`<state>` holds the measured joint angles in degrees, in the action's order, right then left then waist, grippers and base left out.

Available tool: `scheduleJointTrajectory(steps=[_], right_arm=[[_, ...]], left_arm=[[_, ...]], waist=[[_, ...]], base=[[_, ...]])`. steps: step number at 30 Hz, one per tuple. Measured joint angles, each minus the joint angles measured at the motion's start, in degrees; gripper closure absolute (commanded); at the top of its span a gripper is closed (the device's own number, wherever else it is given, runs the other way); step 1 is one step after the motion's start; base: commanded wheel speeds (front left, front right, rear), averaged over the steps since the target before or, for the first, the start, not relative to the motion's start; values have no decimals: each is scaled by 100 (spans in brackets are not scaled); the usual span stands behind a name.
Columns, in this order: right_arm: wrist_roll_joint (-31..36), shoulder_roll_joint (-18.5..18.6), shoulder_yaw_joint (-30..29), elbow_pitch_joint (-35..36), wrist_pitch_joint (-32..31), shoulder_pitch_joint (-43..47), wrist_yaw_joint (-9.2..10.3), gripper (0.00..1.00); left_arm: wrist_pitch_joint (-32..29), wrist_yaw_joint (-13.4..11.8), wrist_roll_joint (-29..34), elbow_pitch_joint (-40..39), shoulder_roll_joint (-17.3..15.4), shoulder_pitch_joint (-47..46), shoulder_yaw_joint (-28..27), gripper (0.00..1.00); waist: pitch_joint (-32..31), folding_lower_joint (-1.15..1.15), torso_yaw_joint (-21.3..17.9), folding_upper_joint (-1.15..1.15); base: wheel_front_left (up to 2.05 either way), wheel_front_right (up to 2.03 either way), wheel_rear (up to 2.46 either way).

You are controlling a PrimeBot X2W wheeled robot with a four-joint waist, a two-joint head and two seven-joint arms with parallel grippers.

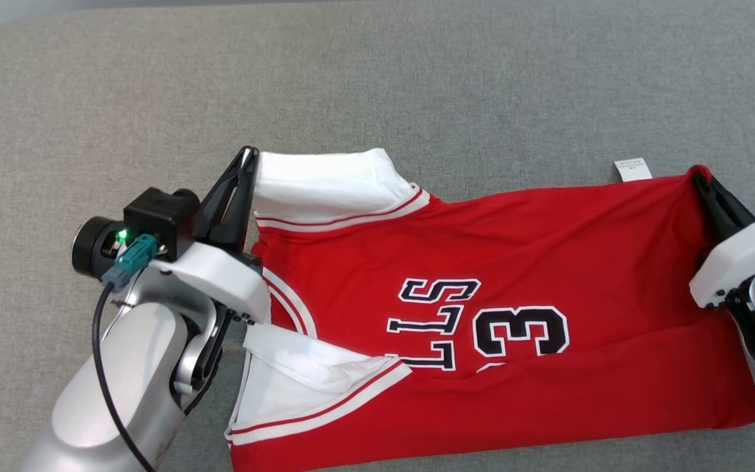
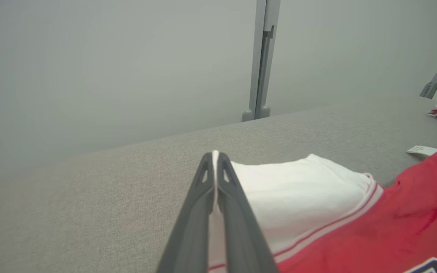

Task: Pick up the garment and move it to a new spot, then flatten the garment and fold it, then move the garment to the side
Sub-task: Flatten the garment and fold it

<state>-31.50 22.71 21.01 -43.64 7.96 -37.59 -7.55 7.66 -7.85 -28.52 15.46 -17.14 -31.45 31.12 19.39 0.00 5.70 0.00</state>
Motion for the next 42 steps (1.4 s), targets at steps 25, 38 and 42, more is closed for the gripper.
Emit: scheduleJointTrajectory(steps=[25, 38, 42], right_arm=[[-390, 492, -16, 379, 519, 985, -1, 100], [-156, 602, 147, 816, 626, 1293, -1, 100], [-76, 712, 152, 1167, 675, 1539, -1, 100]], left_arm=[[-182, -437, -397, -1115, -568, 1239, -316, 100], [-257, -410, -434, -1257, -758, 1599, -178, 100], [-339, -380, -441, -1468, -887, 1828, -100, 100]], waist=[[-685, 0, 195, 0], [-783, 0, 145, 0], [-803, 0, 133, 0]], base=[[0, 0, 0], [0, 0, 0], [0, 0, 0]])
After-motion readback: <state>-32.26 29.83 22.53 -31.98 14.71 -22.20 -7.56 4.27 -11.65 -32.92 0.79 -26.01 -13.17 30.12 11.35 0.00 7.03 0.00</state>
